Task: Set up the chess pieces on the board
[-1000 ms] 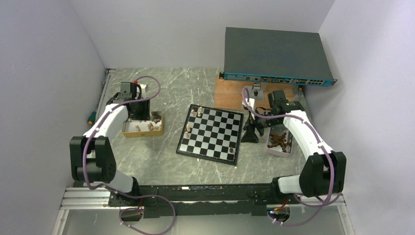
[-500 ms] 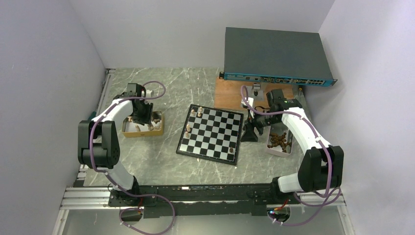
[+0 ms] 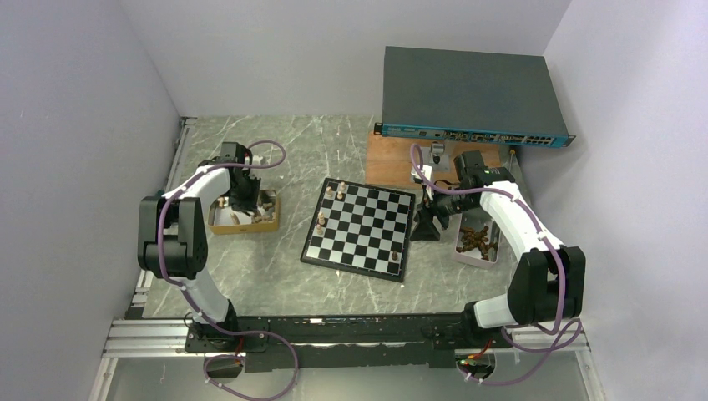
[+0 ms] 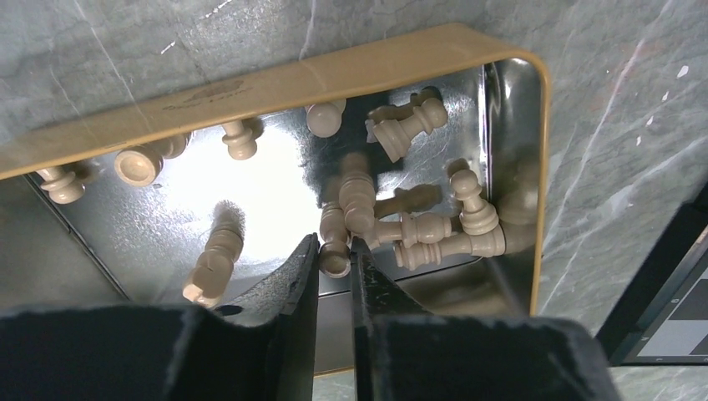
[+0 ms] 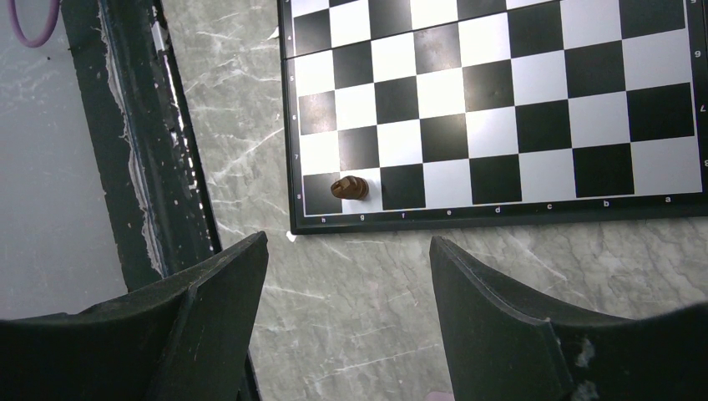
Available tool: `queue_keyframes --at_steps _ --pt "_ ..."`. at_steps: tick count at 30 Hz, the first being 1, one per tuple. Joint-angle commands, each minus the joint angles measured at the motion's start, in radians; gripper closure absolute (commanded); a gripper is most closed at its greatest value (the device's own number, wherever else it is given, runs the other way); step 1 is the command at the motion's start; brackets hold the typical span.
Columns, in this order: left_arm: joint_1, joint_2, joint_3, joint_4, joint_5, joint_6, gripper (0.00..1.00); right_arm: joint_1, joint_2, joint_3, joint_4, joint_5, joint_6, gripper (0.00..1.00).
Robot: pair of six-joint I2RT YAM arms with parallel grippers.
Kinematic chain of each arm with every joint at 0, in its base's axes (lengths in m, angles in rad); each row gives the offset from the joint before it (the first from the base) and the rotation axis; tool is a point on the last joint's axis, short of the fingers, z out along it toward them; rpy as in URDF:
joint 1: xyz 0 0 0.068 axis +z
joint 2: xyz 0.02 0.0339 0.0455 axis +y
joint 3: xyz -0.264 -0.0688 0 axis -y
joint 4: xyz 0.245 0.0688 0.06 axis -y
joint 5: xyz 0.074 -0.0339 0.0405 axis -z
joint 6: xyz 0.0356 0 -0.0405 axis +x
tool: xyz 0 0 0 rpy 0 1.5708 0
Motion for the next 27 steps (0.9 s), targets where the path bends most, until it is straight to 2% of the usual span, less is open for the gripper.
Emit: queue_keyframes --at_steps 1,3,16,24,27 --pt "-0.002 0.012 0.04 -0.007 0.012 0.015 0.91 0.002 -0.001 0.039 -0.009 -0.027 -0.007 0.27" --pt "-0.002 0.004 0.045 -0.013 0.006 0.014 1.0 0.003 -0.001 0.038 -0.01 -0.027 -0.008 0.27" --pt "-0.003 -0.162 0.087 -0.102 -0.051 -0.013 1.0 0.003 -0.006 0.036 -0.009 -0.042 -0.01 0.27" --pt "-0.003 -0.228 0.104 -0.139 -0.019 -0.022 1.0 0.003 -0.022 0.029 -0.006 -0.047 -0.01 0.27" --pt "-0.003 -0.251 0.117 -0.157 0.055 -0.029 1.0 0.003 -0.026 0.03 -0.007 -0.05 -0.012 0.27"
